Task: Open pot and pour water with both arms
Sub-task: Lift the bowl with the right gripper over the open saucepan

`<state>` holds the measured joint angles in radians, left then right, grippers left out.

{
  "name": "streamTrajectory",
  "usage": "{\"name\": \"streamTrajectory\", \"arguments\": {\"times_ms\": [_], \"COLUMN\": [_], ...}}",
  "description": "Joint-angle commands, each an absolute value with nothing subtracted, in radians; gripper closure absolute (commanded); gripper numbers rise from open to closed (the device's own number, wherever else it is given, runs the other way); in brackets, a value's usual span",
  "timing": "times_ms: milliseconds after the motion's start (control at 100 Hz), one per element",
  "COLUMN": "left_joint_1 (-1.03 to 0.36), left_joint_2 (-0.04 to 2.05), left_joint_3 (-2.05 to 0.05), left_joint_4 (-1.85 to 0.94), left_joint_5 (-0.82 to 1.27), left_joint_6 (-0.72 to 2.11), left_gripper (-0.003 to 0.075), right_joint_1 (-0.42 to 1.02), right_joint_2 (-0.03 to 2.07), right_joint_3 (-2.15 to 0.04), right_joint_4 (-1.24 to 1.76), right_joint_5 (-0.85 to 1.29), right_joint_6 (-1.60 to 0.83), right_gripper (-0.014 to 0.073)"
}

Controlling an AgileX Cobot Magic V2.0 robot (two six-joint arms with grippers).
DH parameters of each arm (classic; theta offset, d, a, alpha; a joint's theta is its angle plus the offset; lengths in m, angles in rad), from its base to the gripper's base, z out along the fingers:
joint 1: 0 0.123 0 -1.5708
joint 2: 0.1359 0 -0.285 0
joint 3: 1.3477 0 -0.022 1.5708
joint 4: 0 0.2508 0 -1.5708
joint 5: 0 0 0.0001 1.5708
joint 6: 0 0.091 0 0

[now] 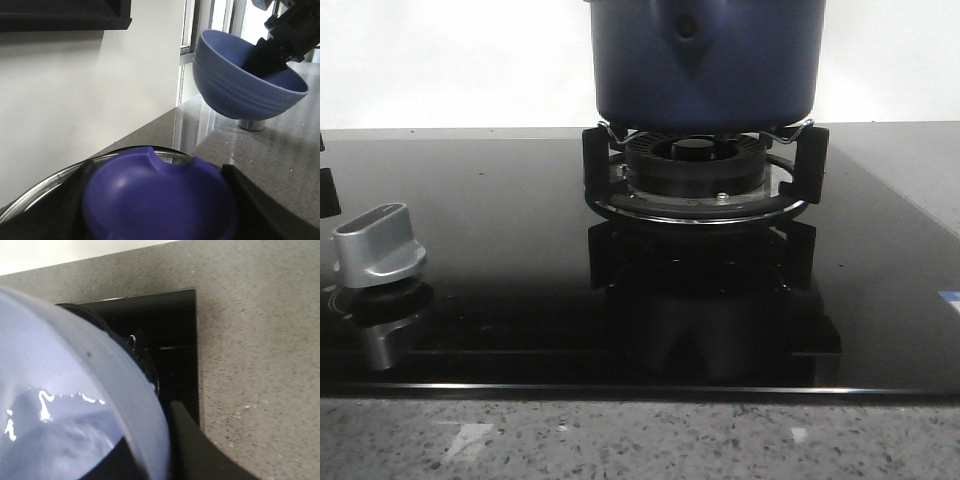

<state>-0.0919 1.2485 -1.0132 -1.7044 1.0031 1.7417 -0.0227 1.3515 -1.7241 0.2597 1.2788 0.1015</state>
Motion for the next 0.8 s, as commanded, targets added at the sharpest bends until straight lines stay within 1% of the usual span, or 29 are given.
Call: {"name": "streamTrajectory", "arguments": {"times_ms": [0,220,380,620,790], "left_joint_1": [-0.099,-0.099,-0.099,-0.099,-0.099], "left_joint_2": [1.215,1.215,1.215,1.215,1.215], "left_joint_3": [-1.045,-1.045,-1.045,-1.045,-1.045], "left_joint_4": [-1.818,-1.826,-1.826,-1.826,-1.826], "left_joint_5": [1.052,1.057,1.057,1.057,1.046], "left_joint_6": [1.743,1.743,1.743,1.743,1.743], "left_gripper": [0.0457,0.0457,0.0457,0.0457,0.0457], "right_joint_1": [0.010,0.108,0.158,0.190,0.248], "right_joint_2": [1.358,1.434,1.482,1.527,1.543], "right_joint_3": [-1.780,-1.849,-1.861,-1.861,-1.861], "right_joint_4": [0.288,0.281,0.240,0.112,-0.036], "right_joint_5": [1.266,1.164,1.109,1.036,0.995], "right_joint_6": [0.118,0.135,0.142,0.155,0.156], "right_gripper": [0.0659,0.0649,0.0638,0.0638,0.0638]}}
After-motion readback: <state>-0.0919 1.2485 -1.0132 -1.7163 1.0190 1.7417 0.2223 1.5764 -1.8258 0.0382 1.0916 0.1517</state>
